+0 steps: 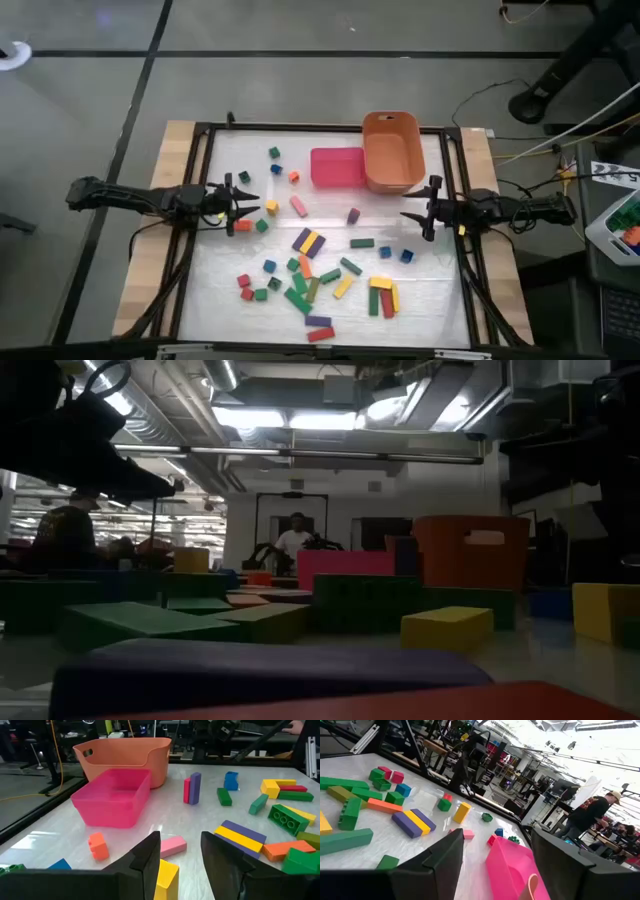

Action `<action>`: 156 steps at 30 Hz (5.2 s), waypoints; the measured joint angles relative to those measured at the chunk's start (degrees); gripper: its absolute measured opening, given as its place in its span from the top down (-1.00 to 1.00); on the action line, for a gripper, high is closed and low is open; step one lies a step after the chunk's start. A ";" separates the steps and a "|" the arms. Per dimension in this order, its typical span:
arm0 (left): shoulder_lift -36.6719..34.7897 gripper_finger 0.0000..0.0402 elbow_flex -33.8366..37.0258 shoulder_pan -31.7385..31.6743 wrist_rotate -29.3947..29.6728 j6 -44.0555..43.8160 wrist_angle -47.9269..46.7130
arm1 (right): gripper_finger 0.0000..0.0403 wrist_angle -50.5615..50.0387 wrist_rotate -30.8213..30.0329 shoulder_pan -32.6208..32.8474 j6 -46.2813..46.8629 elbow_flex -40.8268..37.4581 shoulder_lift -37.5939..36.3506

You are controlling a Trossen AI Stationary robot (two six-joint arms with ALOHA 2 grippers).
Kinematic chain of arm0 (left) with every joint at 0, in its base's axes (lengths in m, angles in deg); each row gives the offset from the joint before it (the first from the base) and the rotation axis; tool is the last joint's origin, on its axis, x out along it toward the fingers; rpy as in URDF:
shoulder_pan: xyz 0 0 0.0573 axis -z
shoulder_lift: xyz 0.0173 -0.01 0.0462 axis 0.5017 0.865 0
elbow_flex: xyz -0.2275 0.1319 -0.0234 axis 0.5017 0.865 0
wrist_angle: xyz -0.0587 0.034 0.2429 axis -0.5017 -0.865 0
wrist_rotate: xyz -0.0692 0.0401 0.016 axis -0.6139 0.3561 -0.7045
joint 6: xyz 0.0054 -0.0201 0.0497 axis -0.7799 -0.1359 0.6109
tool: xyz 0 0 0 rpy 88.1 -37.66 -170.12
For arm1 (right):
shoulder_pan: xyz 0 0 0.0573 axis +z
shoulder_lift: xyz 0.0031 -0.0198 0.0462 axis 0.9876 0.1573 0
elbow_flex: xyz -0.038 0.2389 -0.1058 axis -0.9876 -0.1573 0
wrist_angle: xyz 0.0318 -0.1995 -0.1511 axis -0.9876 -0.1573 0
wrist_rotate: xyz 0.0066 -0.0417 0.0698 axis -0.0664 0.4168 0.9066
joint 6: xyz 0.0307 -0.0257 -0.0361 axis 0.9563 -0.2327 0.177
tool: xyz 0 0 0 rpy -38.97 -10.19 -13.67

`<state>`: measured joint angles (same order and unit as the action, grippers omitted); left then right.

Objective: Sort blocks by size

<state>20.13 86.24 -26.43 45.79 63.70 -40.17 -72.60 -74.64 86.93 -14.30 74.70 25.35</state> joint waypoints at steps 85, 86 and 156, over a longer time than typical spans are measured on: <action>0.00 0.35 -0.02 -0.02 0.00 -5.16 2.62 | -0.15 -37.81 24.09 0.04 33.34 35.55 38.95; 0.00 0.35 -0.02 -0.02 0.00 -5.14 2.60 | -0.15 -37.96 25.91 0.04 34.92 35.99 41.50; 0.00 0.35 -0.01 -0.02 0.00 -3.41 2.12 | 0.33 -42.85 6.58 23.62 76.43 38.82 80.91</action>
<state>20.13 86.23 -26.45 45.79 60.29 -38.05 -115.44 -68.06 110.56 62.13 113.52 106.27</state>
